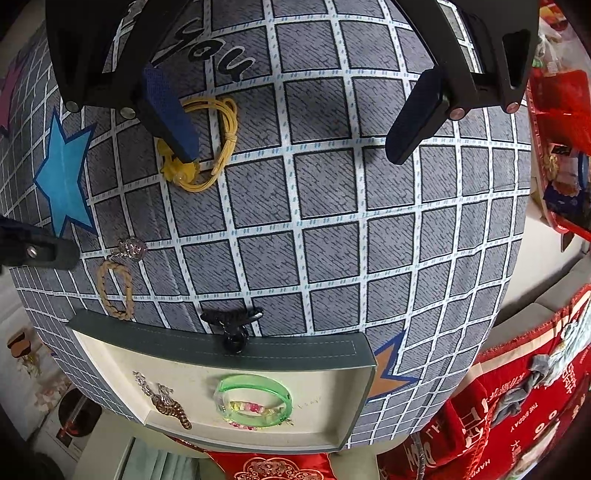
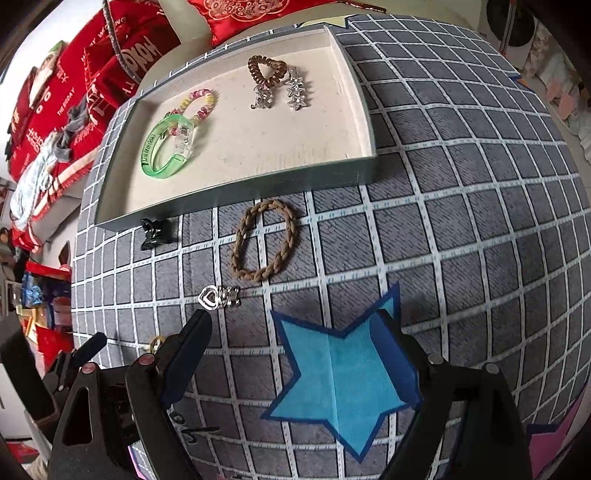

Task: Organize jewelry
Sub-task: 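Grasp the yellow beaded hair tie with the left gripper while the right gripper grasps the braided brown bracelet, then carry the yellow hair tie into the white tray and release while the right gripper drops the braided bracelet there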

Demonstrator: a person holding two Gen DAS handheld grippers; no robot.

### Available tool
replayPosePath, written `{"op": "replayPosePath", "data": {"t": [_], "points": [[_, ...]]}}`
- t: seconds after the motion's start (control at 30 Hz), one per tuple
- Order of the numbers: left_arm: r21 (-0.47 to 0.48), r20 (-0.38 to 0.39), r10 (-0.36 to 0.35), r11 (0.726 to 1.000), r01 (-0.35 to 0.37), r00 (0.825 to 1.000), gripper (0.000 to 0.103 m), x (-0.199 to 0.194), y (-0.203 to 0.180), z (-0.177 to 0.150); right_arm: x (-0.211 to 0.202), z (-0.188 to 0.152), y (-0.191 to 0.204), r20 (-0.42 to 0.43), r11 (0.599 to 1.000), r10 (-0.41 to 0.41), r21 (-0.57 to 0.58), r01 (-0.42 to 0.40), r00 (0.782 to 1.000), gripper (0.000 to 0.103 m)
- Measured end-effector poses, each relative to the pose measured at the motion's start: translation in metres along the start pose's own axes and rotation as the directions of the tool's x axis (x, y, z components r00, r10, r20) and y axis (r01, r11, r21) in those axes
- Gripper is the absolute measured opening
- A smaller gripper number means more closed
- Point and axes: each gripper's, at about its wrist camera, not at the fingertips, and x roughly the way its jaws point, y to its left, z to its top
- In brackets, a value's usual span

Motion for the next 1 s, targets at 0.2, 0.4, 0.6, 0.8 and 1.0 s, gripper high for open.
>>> {"op": "replayPosePath", "data": {"t": [0.2,0.4,0.6,0.8,1.0], "points": [[-0.007,0.004,0.008,1.0,-0.008,1.0,0.103,0.002,-0.005,-0.002,0.016,0.015,0.012,0.005,0.999,-0.028,-0.026,0.029,1.0,0.089],[0.006,0.027,-0.002,1.0,0.002,1.0,0.091,-0.002,-0.014,-0.002,0.031,0.023,0.034,0.031,0.988,-0.121,-0.096,0.123,0.992,0.088],[0.076,0.042,-0.034,0.997,0.031,0.999,0.051,-0.012,-0.046,-0.005,0.035,0.027,0.054,0.066,0.96,-0.212,-0.171,0.22,0.975,0.054],[0.104,0.041,-0.092,0.991,0.088,0.995,0.02,-0.018,-0.069,-0.005,0.031,0.029,0.054,0.066,0.962,-0.195,-0.181,0.204,0.979,0.013],[0.022,0.029,-0.17,0.985,0.169,0.985,0.02,-0.027,-0.055,-0.004,0.009,0.023,0.02,0.059,0.989,-0.081,-0.122,0.088,0.995,0.012]]}}
